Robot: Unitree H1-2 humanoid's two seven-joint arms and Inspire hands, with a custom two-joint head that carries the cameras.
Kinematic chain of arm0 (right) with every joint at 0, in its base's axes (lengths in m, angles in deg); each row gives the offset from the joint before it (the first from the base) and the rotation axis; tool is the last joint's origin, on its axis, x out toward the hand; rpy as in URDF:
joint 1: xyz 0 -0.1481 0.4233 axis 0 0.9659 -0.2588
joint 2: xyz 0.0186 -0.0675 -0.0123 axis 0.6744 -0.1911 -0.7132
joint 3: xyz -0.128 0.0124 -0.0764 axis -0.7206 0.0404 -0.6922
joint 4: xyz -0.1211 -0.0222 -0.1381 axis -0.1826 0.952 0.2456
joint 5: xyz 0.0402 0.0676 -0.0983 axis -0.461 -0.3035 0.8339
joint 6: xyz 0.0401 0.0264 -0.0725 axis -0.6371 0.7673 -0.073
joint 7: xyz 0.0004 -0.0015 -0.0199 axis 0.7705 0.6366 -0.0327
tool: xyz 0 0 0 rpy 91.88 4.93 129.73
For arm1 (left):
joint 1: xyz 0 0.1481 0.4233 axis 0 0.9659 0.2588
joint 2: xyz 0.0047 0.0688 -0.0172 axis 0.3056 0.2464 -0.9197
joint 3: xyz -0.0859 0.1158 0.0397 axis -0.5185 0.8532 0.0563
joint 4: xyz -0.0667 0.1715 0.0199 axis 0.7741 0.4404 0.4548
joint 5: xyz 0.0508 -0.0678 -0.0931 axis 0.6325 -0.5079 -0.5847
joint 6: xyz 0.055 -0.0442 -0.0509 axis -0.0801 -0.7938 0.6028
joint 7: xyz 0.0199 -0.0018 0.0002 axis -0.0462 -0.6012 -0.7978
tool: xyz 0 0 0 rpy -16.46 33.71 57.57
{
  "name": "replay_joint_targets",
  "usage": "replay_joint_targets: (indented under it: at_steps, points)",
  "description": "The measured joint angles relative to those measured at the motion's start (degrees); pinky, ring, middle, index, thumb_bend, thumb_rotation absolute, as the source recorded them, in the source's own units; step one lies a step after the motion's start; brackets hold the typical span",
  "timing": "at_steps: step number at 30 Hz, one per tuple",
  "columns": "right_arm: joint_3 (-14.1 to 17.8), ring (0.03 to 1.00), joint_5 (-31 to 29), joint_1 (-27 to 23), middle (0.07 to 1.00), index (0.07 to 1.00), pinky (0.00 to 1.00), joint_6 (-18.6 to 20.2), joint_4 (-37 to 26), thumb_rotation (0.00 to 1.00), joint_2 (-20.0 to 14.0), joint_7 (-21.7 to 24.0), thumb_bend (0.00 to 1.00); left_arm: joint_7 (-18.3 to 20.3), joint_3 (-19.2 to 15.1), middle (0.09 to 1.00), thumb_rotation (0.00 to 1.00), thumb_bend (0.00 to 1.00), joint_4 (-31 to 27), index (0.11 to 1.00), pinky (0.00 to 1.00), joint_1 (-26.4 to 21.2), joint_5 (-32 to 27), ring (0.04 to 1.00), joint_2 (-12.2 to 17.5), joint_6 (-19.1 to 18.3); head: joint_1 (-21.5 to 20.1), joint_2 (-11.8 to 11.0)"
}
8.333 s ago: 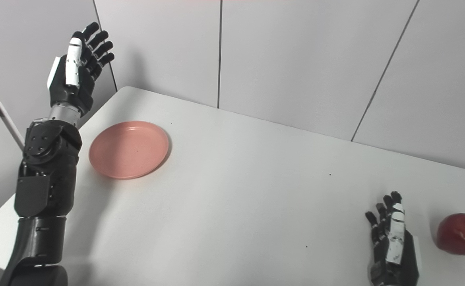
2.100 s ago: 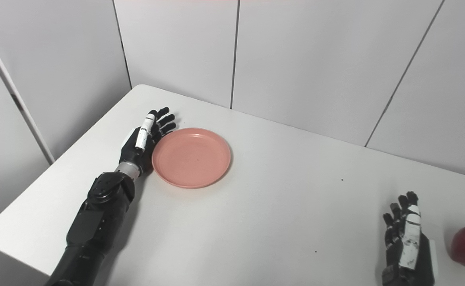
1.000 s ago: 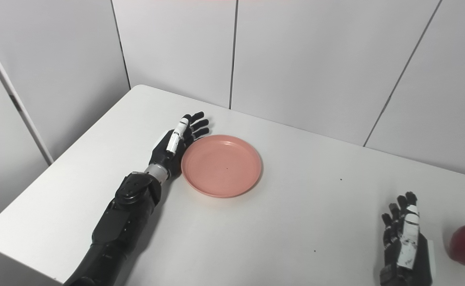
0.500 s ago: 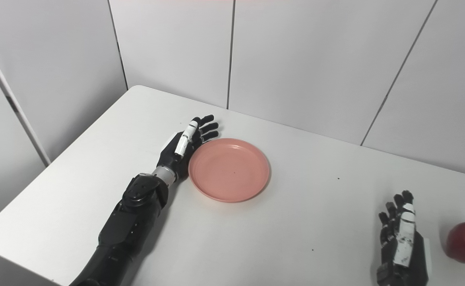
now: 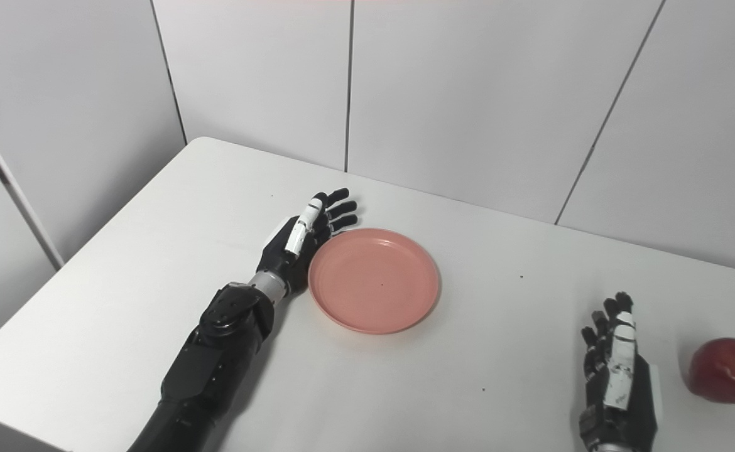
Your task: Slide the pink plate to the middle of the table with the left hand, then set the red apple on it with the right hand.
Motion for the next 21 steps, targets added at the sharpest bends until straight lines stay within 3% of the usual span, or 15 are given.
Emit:
replay_joint_targets:
  at_steps: [21]
  points:
    - [-0.87,0.992,2.22,-0.03,0.992,0.986,1.00,0.01,-0.05,1.00,1.31,-1.09,0.24,-1.79,2.97,0.880,1.00,0.36,-5.95,0.867,0.86,2.43,3.35,0.879,-3.13,-4.86,-4.30,2.11]
